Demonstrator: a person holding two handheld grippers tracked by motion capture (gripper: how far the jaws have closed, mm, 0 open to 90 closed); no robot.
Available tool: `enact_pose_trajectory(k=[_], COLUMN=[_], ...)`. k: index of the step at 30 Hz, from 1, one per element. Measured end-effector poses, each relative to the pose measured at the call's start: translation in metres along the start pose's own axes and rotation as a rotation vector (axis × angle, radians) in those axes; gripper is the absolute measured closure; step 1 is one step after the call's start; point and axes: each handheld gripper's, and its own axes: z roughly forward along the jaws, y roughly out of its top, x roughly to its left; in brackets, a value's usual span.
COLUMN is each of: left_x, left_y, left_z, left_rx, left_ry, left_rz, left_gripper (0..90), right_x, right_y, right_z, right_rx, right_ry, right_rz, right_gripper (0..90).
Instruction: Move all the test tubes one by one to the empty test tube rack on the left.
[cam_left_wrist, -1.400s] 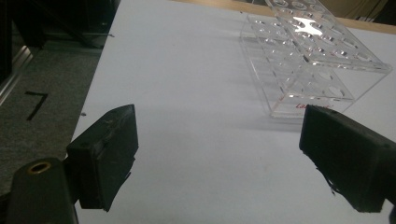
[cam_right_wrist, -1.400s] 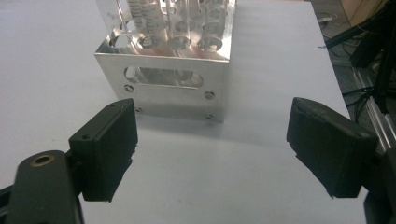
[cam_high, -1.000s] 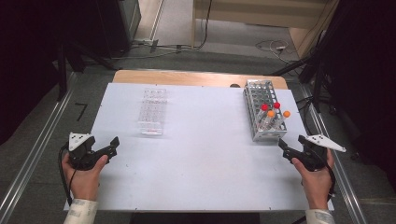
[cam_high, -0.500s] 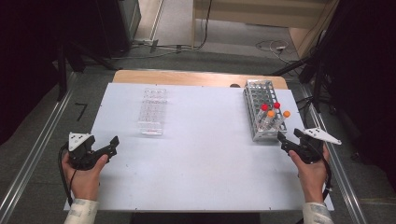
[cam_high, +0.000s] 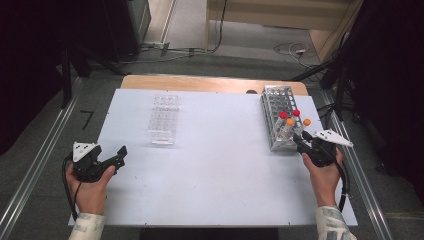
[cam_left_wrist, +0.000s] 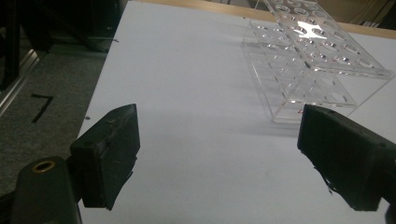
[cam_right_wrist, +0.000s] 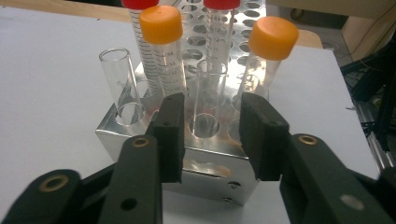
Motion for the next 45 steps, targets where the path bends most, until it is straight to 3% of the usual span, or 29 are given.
enact_pose_trajectory(k=[12, 20, 36, 45], left_x=[0.001, 0.000, 0.000, -0.003], left_y=[0.000, 0.000, 0.001, 0.003], left_z=[-0.001, -0.001, -0.002, -0.005], left_rx=[-0.002, -0.004, -0.008, -0.017], left_ry=[0.004, 0.002, -0.002, -0.024], left_rz=[-0.003, -0.004, -0.003, -0.011], left_gripper=[13.4, 13.5, 13.7, 14.8], right_x=[0.000, 0.000, 0.002, 0.016], right_y=[0.002, 0.003, 0.031, 0.041], right_z=[0.013, 0.012, -0.027, -0.047], right_rx=[0.009, -0.002, -0.112, -0.129], right_ry=[0.001, 0.004, 0.024, 0.071], right_rz=[0.006, 0.012, 0.034, 0.015], right_gripper=[69.9, 73.1, 73.2, 73.2])
